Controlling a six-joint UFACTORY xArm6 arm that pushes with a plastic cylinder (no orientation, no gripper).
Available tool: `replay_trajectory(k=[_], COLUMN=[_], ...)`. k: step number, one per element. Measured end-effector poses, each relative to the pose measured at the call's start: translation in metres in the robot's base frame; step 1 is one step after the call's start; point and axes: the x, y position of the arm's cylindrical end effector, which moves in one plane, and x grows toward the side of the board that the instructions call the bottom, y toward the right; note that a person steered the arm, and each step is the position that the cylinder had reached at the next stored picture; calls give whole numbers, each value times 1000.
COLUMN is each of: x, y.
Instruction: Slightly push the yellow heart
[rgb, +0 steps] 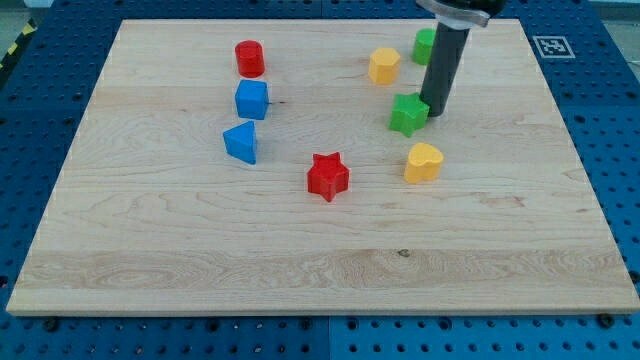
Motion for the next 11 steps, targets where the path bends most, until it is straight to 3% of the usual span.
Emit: replay_trajectory(k=[1, 2, 4, 11], x=[2, 2, 55, 80], y=[-5, 36, 55, -85])
